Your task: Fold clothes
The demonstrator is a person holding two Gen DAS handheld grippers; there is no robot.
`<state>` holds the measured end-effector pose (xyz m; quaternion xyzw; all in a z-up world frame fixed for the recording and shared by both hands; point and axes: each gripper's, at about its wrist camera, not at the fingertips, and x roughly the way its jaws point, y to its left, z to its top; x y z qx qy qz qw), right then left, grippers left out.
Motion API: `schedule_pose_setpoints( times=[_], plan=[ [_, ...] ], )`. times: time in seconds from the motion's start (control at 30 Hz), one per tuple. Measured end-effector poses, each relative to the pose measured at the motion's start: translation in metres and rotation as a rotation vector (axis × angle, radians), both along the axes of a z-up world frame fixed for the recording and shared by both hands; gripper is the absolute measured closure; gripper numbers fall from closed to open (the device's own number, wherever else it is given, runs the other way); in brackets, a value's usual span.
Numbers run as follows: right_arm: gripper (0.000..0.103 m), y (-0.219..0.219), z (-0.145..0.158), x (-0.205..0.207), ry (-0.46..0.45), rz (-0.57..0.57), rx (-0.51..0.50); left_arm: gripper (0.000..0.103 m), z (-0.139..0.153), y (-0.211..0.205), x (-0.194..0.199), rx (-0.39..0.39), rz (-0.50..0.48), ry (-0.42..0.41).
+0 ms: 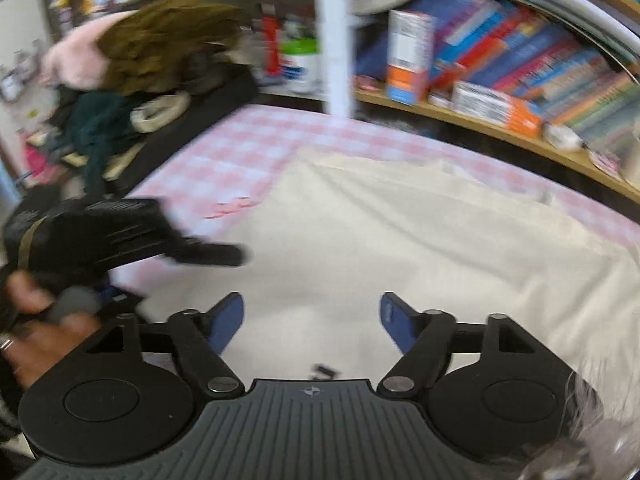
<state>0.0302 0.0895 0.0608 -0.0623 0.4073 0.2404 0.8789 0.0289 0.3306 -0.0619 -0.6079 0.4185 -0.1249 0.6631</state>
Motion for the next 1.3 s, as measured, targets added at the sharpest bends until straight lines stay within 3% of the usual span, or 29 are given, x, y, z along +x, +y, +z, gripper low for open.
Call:
schedule_pose_setpoints(
  times=[0.17, 0.37, 0.5, 0.63, 0.8, 0.93, 1.1, 1.3],
  plan=[
    [0.017, -0.001, -0.005, 0.050, 0.096, -0.096, -0.106, 0.047, 0.005, -0.005, 0.000, 0.054, -0.027, -0.007],
    [0.011, 0.021, -0.005, 0.106, 0.150, -0.124, -0.197, 0.069, 0.008, -0.012, -0.004, 0.129, -0.041, 0.010],
    [0.007, 0.049, -0.002, 0.133, 0.155, -0.108, -0.235, 0.095, 0.013, -0.017, -0.006, 0.218, -0.043, 0.013],
    [0.006, 0.084, -0.001, 0.147, 0.164, -0.048, -0.284, 0.097, 0.035, -0.028, -0.010, 0.326, -0.068, -0.091],
    [0.006, 0.126, -0.014, 0.156, 0.198, 0.024, -0.378, 0.097, 0.071, -0.052, -0.010, 0.473, -0.166, -0.258],
    [0.010, 0.160, -0.025, 0.163, 0.225, 0.082, -0.453, 0.097, 0.079, -0.063, -0.006, 0.516, -0.207, -0.303],
    [0.026, 0.202, -0.037, 0.173, 0.258, 0.155, -0.547, 0.097, 0.081, -0.064, -0.004, 0.520, -0.215, -0.312],
    [0.042, 0.192, -0.040, 0.178, 0.282, 0.131, -0.549, 0.097, 0.082, -0.063, -0.006, 0.531, -0.226, -0.321]
  ],
)
